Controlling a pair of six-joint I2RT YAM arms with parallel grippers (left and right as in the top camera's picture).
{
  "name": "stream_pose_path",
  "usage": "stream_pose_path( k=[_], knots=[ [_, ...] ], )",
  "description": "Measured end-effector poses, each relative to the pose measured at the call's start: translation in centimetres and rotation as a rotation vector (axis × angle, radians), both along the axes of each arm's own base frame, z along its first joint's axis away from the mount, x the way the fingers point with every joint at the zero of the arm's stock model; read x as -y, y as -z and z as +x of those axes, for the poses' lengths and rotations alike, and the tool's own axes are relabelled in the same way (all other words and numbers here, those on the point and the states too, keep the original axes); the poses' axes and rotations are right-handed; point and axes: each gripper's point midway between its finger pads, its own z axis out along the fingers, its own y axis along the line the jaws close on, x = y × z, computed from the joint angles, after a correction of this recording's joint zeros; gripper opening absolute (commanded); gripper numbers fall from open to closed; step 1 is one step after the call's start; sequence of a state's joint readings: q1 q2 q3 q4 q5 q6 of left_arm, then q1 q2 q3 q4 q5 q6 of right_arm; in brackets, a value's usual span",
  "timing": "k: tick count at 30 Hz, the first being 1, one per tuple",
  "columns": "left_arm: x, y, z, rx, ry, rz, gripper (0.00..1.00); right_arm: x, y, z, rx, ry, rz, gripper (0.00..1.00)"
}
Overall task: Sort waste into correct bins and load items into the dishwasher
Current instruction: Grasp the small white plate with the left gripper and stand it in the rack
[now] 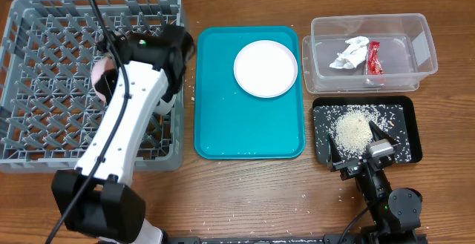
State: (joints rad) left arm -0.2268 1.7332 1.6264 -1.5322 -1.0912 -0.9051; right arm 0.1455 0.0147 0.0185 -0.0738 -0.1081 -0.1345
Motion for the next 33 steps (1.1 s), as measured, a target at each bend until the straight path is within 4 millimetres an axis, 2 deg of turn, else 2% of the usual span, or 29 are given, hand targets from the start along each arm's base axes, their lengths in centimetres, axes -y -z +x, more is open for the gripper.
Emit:
stream_pose_path(
  k=[3,10,14,23,33],
  knots=[
    [-1.3,1.2,1.3,-0.026,-0.013,0.036,0.04,0.0,0.0,0.0,0.000,0.000,-0.001,1.00],
    [-3.6,5.5,2.1,-0.219,-0.046,0.087,0.04,0.0,0.0,0.0,0.000,0.000,-0.001,1.00],
    [-4.0,6.9,2.4,-0.273,-0.051,0.096,0.04,0.0,0.0,0.0,0.000,0.000,-0.001,1.00],
    [-3.9,7.7,2.6,-0.319,-0.040,0.116,0.04,0.0,0.0,0.0,0.000,0.000,-0.001,1.00],
    [-3.2,6.5,2.5,-0.395,0.009,0.202,0.04,0.0,0.0,0.0,0.001,0.000,-0.001,1.00]
  ],
)
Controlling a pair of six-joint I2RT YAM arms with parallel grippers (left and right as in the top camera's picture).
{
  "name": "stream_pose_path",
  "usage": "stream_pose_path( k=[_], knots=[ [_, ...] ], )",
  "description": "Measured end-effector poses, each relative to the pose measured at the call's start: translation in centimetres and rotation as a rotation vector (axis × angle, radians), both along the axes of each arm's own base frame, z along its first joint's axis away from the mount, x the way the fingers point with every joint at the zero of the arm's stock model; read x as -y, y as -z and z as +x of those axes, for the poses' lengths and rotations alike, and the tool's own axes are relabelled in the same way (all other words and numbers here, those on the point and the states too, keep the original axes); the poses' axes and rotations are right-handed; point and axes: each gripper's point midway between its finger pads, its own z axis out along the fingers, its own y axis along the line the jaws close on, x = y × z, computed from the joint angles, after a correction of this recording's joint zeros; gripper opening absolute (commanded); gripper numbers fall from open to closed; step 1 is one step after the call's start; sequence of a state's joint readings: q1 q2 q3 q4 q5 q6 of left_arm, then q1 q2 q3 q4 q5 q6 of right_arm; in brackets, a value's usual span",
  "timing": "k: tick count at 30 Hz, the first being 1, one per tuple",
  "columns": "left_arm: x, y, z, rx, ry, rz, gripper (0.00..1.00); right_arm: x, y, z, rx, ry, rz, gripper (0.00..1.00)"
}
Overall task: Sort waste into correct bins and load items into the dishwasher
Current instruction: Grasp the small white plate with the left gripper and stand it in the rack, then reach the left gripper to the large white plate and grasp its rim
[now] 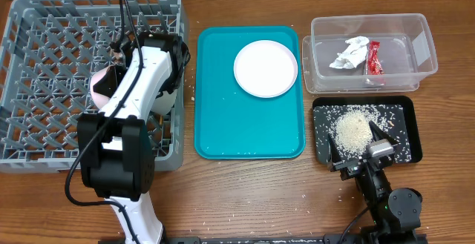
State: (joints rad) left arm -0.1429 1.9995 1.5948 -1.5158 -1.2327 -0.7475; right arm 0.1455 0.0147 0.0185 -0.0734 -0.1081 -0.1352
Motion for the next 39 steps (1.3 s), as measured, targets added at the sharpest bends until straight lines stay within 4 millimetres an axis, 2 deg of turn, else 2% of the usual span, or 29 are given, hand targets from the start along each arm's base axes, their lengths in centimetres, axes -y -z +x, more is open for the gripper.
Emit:
stream_pose_path(
  k=[15,20,27,29,31,32,34,37,39],
  knots=[
    [0.2,0.1,1.1,0.000,0.032,0.003,0.04,0.0,0.0,0.0,-0.001,0.000,0.000,1.00],
    [1.2,0.1,1.1,-0.041,0.066,0.005,0.13,0.0,0.0,0.0,-0.001,0.000,0.000,1.00],
    [5.6,0.3,0.9,-0.109,0.165,-0.033,0.38,0.0,0.0,0.0,-0.001,0.000,0.000,0.99],
    [6.6,0.0,0.7,-0.117,0.176,-0.054,0.44,0.0,0.0,0.0,0.000,0.000,0.000,1.00],
    [7.6,-0.5,0.7,-0.090,0.176,-0.088,0.45,0.0,0.0,0.0,-0.001,0.000,0.000,1.00],
    [8.3,-0.7,0.7,-0.072,0.172,-0.123,0.48,0.0,0.0,0.0,0.000,0.000,0.000,1.00],
    [9.5,-0.9,1.0,-0.023,0.161,-0.199,0.59,0.0,0.0,0.0,-0.001,0.000,0.000,0.99],
    [12.3,-0.9,2.0,0.084,0.146,-0.385,0.81,0.0,0.0,0.0,-0.001,0.000,0.000,1.00],
    [15.4,-0.5,3.4,0.178,0.152,-0.561,0.81,0.0,0.0,0.0,-0.001,0.000,0.000,1.00]
  ],
)
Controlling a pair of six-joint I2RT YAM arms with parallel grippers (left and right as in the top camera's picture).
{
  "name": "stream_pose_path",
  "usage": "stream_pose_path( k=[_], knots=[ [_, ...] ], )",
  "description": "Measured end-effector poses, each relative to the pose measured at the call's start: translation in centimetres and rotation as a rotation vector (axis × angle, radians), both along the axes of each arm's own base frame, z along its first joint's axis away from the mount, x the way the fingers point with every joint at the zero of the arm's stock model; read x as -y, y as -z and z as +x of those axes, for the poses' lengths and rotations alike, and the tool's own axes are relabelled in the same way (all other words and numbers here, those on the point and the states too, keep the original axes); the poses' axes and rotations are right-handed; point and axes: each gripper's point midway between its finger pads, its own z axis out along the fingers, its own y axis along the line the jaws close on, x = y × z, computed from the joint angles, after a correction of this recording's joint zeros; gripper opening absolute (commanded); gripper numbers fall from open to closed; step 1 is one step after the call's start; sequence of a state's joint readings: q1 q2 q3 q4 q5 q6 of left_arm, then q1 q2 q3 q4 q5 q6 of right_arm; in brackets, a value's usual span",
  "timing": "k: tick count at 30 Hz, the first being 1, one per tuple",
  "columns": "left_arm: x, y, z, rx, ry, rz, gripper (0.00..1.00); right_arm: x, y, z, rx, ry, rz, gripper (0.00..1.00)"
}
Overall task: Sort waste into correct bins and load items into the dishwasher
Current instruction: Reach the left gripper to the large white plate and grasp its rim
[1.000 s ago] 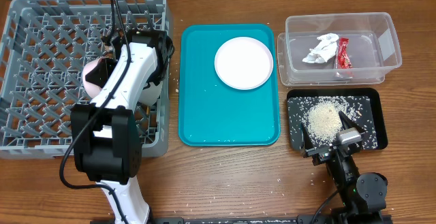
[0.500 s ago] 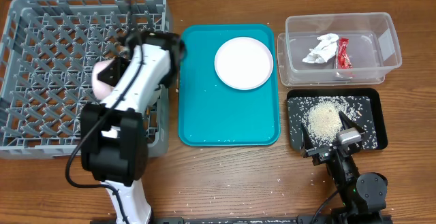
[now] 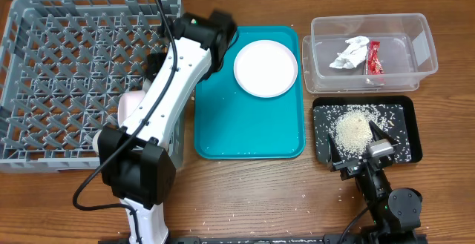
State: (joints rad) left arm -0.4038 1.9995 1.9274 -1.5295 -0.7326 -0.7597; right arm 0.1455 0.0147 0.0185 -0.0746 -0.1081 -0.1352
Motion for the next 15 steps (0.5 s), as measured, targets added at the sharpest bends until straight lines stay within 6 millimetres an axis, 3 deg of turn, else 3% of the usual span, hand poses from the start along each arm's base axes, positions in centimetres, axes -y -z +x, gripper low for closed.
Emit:
stream_pose_path(
  k=[4,7,11,15],
  knots=[
    [7.9,1.4,4.0,0.126,0.088,-0.412,0.75,0.0,0.0,0.0,0.001,0.000,0.000,1.00],
    [12.1,1.9,5.8,0.171,0.153,-0.611,0.73,0.0,0.0,0.0,0.000,0.000,0.000,1.00],
    [14.2,4.3,6.6,0.159,0.138,-0.710,0.72,0.0,0.0,0.0,0.000,0.000,0.000,1.00],
    [15.5,9.5,6.9,0.064,0.109,-0.745,0.70,0.0,0.0,0.0,0.001,0.000,0.000,1.00]
  ],
)
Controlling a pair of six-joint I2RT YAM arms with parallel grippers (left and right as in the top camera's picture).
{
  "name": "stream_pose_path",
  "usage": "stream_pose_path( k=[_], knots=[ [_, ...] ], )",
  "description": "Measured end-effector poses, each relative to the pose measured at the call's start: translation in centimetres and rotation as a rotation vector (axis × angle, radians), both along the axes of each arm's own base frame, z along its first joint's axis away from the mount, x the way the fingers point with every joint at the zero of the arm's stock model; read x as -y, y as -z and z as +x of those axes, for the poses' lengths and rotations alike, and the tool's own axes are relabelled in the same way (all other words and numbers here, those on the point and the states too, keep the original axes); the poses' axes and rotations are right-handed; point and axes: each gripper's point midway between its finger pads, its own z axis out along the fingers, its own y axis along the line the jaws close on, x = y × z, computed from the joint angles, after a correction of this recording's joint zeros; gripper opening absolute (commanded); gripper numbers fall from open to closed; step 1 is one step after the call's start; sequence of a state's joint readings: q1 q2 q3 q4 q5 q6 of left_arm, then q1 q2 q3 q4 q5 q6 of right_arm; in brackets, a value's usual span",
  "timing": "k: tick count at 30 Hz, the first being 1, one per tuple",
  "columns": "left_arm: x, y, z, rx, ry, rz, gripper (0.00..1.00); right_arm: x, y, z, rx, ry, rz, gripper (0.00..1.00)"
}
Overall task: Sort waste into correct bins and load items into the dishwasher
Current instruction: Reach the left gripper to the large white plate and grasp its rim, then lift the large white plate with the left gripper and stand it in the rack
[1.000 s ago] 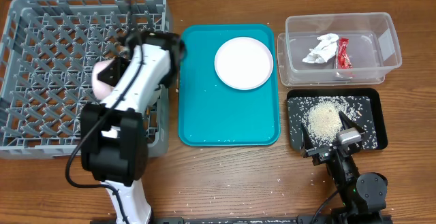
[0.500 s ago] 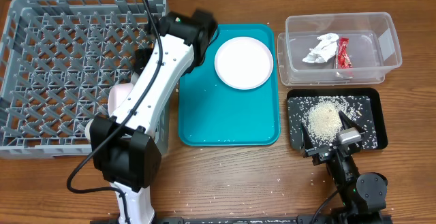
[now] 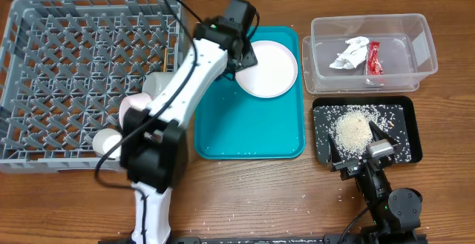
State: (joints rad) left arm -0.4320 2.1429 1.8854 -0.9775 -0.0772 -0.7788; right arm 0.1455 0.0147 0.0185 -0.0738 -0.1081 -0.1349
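Observation:
A white plate (image 3: 269, 70) lies at the far end of the teal tray (image 3: 249, 125). My left gripper (image 3: 245, 55) is at the plate's left rim, its dark fingers spread over the edge and holding nothing. A pink cup (image 3: 133, 109) sits in the grey dish rack (image 3: 67, 58) near its right side, partly hidden by my left arm. The right gripper (image 3: 356, 144) rests open at the near edge of the black tray of rice (image 3: 397, 114).
A clear bin (image 3: 415, 47) at the back right holds crumpled white paper (image 3: 350, 53) and a red wrapper (image 3: 373, 58). A small white round item (image 3: 107, 139) shows at the rack's near right. Rice grains are scattered on the wooden table.
My left gripper has moved right from the rack's far right corner to the white plate's left rim. The pink cup stays in the rack. The right arm is unchanged.
At first my left gripper was over the rack's right side with the pink cup at it, and it was still there a second later. Then the cup lay in the rack and the gripper was away at the tray's far left corner. Now it is at the plate.

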Motion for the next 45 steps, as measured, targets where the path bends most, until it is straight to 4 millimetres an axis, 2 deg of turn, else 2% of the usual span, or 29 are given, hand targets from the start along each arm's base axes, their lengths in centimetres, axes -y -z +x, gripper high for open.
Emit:
stream_pose_path(
  k=[1,3,5,7,9,15,17,19,23,24,26,29,31,35,36,40,45],
  knots=[
    [0.3,1.5,0.0,-0.028,0.006,-0.002,0.67,0.0,0.0,0.0,0.000,0.000,0.000,1.00],
    [0.6,4.2,-0.4,-0.088,0.016,-0.003,0.41,0.0,0.0,0.0,0.000,0.000,0.000,1.00],
    [1.0,7.1,-1.1,-0.158,0.033,-0.006,0.30,0.0,0.0,0.0,0.000,0.000,0.000,1.00],
    [1.1,9.1,-2.0,-0.216,0.051,-0.009,0.15,0.0,0.0,0.0,0.000,0.000,0.000,1.00],
    [1.5,8.7,-2.4,-0.233,0.058,-0.032,0.05,0.0,0.0,0.0,-0.001,0.000,0.000,1.00],
    [0.8,8.0,-4.4,-0.308,0.099,-0.012,0.04,0.0,0.0,0.0,-0.001,0.000,-0.001,1.00],
    [-0.2,6.5,-5.3,-0.322,0.119,0.036,0.04,0.0,0.0,0.0,0.000,0.000,0.000,1.00],
    [-2.1,3.4,-6.3,-0.308,0.134,0.119,0.04,0.0,0.0,0.0,0.000,0.000,0.000,1.00],
    [-7.3,-5.9,-7.4,-0.148,0.136,0.332,0.04,0.0,0.0,0.0,0.000,0.000,0.000,1.00],
    [-9.4,-9.1,-7.9,-0.085,0.126,0.423,0.04,0.0,0.0,0.0,0.000,0.000,-0.001,1.00],
    [-12.8,-13.9,-9.1,-0.001,0.099,0.571,0.04,0.0,0.0,0.0,0.000,0.000,0.000,1.00],
    [-17.5,-19.9,-11.1,0.088,0.053,0.808,0.04,0.0,0.0,0.0,0.000,0.000,0.000,1.00],
    [-19.7,-22.7,-11.8,0.125,0.023,0.950,0.04,0.0,0.0,0.0,-0.001,0.000,0.000,1.00],
    [-22.9,-25.9,-11.3,0.143,-0.043,1.186,0.04,0.0,0.0,0.0,0.000,0.000,0.000,0.99],
    [-23.1,-26.1,-11.2,0.143,-0.048,1.201,0.04,0.0,0.0,0.0,-0.001,0.000,-0.001,1.00],
    [-26.1,-27.2,-10.6,0.159,-0.182,1.252,0.04,0.0,0.0,0.0,0.000,0.000,0.000,1.00],
    [-32.3,-26.9,-11.4,0.087,-0.367,1.250,0.04,0.0,0.0,0.0,0.000,0.000,0.000,1.00]
  ],
)
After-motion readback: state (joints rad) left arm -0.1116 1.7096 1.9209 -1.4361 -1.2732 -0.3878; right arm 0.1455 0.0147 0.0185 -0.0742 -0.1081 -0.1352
